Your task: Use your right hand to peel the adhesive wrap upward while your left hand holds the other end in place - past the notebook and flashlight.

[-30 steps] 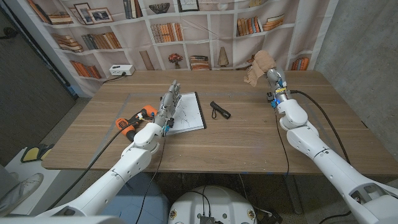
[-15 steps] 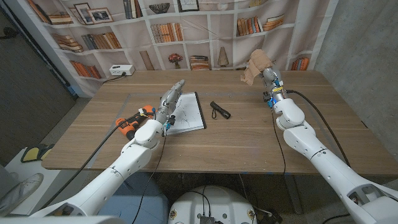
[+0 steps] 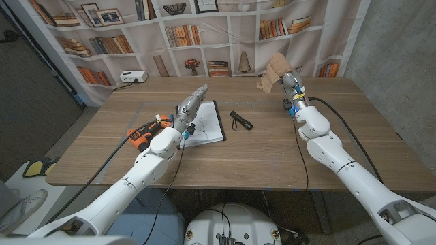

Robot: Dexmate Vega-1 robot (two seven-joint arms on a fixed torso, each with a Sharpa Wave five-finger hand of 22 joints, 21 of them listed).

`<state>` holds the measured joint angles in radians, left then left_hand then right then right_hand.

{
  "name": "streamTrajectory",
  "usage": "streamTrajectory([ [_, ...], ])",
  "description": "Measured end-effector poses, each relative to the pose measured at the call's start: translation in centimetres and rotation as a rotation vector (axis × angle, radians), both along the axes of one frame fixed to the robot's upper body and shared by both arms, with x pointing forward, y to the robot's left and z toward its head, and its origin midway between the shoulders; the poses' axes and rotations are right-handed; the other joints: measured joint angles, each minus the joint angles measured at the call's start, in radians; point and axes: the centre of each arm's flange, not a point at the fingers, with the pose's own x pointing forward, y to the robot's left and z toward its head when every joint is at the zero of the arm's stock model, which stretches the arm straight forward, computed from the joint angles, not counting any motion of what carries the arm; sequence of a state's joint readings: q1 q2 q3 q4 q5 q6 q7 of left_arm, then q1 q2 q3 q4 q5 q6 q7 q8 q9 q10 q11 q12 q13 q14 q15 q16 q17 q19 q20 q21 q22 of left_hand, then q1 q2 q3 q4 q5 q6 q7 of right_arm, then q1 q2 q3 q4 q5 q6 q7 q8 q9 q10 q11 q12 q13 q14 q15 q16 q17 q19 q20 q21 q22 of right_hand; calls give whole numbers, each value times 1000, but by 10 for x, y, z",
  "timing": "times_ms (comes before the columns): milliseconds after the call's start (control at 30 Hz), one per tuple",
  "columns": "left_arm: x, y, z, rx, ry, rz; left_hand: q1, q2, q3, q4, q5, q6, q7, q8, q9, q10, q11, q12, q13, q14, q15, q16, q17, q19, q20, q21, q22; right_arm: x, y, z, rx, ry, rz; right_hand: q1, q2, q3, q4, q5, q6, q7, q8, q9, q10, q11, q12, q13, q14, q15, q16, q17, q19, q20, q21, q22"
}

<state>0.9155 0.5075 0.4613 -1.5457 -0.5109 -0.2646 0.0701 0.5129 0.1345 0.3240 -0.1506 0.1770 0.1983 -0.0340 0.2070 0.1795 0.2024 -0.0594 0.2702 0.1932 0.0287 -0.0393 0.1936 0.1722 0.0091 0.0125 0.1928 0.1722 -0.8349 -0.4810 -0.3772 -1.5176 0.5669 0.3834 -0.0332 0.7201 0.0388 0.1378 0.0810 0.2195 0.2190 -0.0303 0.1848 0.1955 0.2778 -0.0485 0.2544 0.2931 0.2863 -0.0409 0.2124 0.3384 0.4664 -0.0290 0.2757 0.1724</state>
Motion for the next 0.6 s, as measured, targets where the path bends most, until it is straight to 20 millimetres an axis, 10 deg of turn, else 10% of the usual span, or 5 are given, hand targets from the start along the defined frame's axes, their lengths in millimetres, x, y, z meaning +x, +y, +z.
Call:
streamTrajectory([
  [600, -5, -8, 17, 58, -30, 3, 43, -14, 12, -12, 0, 49, -26, 0, 0, 65, -25, 8, 0, 46, -41, 0, 0, 41, -5, 8, 0, 2, 17, 9, -40, 3, 50, 12, 12, -3, -14, 0, -17, -6, 0, 0, -17, -2, -17, -6, -52, 2, -9, -5, -35, 0, -25, 0],
])
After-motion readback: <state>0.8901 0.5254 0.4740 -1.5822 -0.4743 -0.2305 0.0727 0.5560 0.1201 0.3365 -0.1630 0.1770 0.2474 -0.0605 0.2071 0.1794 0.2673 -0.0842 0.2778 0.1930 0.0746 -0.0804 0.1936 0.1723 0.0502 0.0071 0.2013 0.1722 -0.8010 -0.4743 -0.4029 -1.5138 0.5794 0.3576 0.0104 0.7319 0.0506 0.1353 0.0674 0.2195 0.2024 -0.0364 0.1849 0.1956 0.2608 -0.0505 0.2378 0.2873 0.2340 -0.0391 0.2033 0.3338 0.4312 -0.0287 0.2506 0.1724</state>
